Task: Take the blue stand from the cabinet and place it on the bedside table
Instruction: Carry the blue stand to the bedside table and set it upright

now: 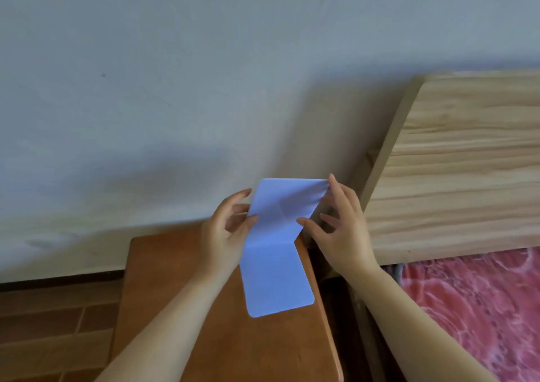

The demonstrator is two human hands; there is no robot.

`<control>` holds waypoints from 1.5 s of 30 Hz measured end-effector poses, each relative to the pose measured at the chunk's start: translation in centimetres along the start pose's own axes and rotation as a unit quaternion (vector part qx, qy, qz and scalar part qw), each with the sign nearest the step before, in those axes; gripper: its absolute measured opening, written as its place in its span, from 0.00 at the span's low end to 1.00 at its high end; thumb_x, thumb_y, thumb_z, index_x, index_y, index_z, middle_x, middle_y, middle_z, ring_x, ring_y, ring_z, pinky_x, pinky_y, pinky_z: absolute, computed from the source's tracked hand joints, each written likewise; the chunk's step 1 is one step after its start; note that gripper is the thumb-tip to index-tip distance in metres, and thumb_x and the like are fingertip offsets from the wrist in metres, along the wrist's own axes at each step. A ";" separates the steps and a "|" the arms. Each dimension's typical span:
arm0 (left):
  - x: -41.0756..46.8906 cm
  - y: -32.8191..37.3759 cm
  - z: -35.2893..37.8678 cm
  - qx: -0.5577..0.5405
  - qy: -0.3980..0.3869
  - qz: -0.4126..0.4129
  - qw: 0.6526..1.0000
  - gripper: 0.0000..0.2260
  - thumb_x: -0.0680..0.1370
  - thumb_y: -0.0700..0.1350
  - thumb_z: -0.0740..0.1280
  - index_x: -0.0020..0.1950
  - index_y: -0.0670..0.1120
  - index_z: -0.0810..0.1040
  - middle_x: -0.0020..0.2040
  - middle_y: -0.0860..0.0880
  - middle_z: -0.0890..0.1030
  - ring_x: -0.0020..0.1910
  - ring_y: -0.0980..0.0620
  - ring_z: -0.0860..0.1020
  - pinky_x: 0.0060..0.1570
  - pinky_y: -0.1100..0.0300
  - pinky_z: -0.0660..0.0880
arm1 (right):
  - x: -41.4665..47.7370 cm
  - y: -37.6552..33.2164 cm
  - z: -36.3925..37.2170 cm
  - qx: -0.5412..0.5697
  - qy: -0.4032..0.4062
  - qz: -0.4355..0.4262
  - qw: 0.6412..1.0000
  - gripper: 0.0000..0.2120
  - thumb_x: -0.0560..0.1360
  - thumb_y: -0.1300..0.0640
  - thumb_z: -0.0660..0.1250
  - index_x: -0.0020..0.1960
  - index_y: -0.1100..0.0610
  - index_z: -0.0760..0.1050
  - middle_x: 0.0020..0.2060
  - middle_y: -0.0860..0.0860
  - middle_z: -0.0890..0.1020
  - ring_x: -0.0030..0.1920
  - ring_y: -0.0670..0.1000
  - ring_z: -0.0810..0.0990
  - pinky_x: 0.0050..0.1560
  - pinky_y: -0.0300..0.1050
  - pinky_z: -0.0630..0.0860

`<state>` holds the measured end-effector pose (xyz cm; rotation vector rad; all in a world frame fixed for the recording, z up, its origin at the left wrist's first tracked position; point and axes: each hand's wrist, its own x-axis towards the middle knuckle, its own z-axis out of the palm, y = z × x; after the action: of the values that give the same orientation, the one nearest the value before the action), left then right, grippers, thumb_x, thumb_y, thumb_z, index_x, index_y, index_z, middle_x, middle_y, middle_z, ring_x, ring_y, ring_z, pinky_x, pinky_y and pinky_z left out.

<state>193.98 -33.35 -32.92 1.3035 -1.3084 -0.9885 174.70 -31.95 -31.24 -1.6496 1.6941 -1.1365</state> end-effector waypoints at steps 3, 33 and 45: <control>0.5 -5.5 1.2 -0.026 0.031 0.032 0.999 0.15 0.70 0.43 0.69 0.49 0.63 0.77 0.46 0.58 0.83 0.45 0.54 0.81 0.45 0.57 0.77 | 0.9 3.7 2.8 -0.029 0.015 -0.043 0.999 0.40 0.68 0.56 0.74 0.74 0.54 0.56 0.61 0.46 0.67 0.53 0.43 0.73 0.52 0.33 0.73; -2.4 -23.5 -0.3 0.211 -0.064 0.195 0.956 0.24 0.72 0.51 0.68 0.66 0.51 0.69 0.65 0.59 0.71 0.65 0.65 0.67 0.63 0.72 0.62 | -4.7 17.6 14.6 -0.199 -0.111 -0.096 0.969 0.31 0.71 0.44 0.68 0.71 0.50 0.63 0.71 0.43 0.64 0.69 0.45 0.65 0.63 0.32 0.59; -2.1 -24.0 0.7 0.369 -0.157 0.216 0.890 0.24 0.76 0.61 0.55 0.69 0.53 0.68 0.73 0.58 0.63 0.72 0.61 0.58 0.63 0.75 0.46 | -3.9 18.4 14.4 -0.280 -0.175 -0.102 0.938 0.28 0.76 0.42 0.58 0.73 0.50 0.60 0.74 0.44 0.58 0.74 0.45 0.55 0.69 0.38 0.56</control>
<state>197.28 -33.42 -56.82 1.3160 -2.2537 -0.3844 177.12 -32.84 -54.78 -2.2544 1.7257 -0.3993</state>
